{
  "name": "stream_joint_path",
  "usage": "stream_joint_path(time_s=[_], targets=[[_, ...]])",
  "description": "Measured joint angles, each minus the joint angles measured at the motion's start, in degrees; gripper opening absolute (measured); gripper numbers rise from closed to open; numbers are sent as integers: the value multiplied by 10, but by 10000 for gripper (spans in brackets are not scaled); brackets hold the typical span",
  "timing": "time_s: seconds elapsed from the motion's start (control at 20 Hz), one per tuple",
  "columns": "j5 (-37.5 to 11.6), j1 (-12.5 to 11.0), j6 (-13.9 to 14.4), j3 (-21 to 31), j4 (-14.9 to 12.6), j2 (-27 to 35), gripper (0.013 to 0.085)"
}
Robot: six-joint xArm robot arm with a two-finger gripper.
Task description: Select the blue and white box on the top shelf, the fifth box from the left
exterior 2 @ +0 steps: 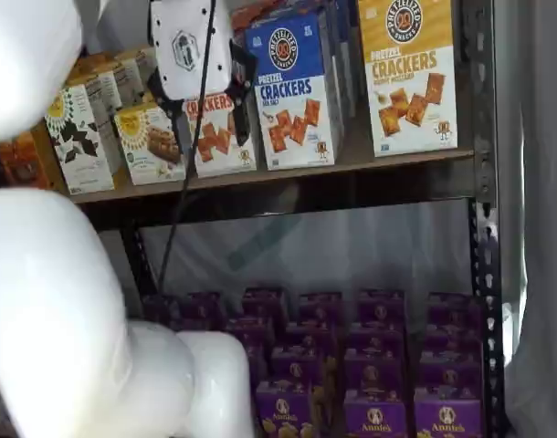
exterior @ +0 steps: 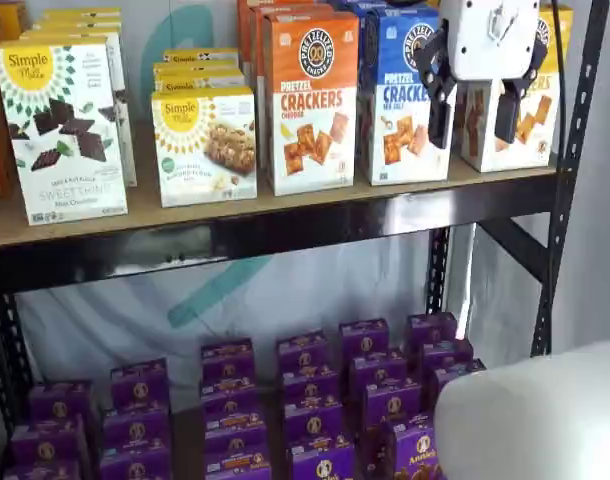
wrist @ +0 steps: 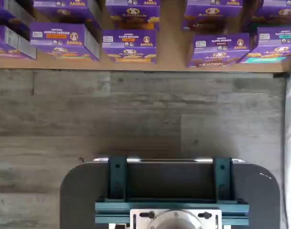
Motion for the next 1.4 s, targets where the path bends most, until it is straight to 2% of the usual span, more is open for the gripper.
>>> stream_joint_path(time_s=[0.05,0.1,0.15,0.25,0.5,0.8,1.0,1.4], targets=[[0,-13,-6,1,14,0,850],[0,-36,-17,2,38,-2,850],[0,-45,-23,3,51,-2,850],[0,-47,-24,4,55,-3,850],[-25,-29,-16,13,37,-9,850],[-115,-11,-10,17,12,4,850],[-155,-10,-13,1,2,40,850],[-197,-34,-37,-31,1,97,850]])
